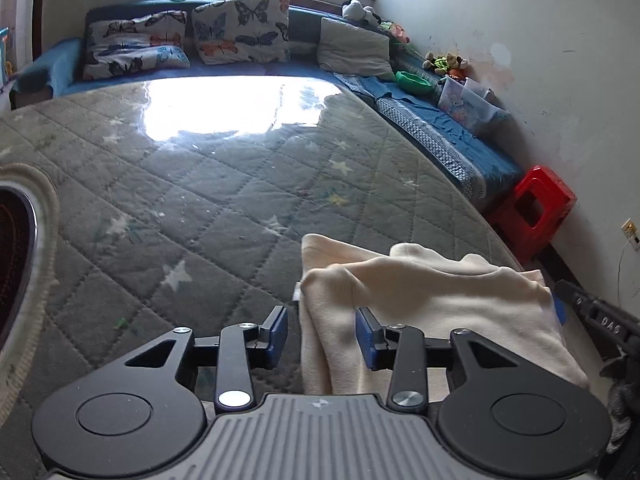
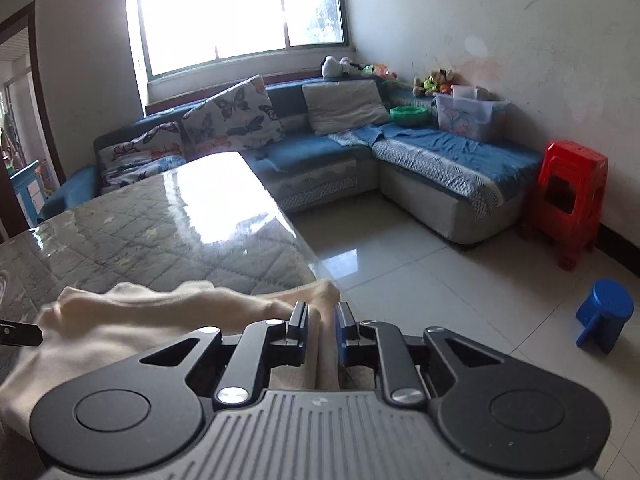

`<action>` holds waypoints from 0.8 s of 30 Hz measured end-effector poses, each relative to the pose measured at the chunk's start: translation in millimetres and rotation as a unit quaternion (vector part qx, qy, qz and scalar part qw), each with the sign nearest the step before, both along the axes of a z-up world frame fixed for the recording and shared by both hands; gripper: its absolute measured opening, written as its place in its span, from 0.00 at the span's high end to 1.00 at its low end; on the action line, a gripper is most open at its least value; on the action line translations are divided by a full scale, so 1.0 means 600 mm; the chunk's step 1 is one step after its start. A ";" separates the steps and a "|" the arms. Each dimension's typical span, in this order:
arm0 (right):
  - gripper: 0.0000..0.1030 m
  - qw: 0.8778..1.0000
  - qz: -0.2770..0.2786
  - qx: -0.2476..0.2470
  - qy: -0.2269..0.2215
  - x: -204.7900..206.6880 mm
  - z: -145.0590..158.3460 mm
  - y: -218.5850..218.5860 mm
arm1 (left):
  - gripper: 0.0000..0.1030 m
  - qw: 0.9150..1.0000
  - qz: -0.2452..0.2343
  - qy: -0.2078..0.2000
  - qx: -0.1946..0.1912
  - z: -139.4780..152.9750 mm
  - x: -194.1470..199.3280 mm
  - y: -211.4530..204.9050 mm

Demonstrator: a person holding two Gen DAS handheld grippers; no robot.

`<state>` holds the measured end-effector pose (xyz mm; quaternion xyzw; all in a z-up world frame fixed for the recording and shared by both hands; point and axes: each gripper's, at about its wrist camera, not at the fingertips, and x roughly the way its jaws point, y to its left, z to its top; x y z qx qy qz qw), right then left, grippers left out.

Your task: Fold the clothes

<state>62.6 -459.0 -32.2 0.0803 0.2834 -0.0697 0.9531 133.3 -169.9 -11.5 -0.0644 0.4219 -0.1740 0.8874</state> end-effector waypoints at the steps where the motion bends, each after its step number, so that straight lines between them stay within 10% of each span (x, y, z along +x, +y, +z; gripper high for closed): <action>1: 0.85 1.000 0.004 0.000 -0.004 0.001 0.004 0.004 | 0.59 1.000 0.000 0.000 0.001 0.000 0.000 0.001; 13: 0.69 0.998 0.055 0.004 0.027 0.078 -0.033 0.072 | 0.48 0.998 -0.030 -0.021 0.044 -0.011 -0.023 -0.017; 24: 0.49 0.995 0.096 -0.014 0.011 -0.026 -0.006 0.113 | 0.36 0.995 -0.056 -0.059 0.061 -0.007 -0.080 -0.006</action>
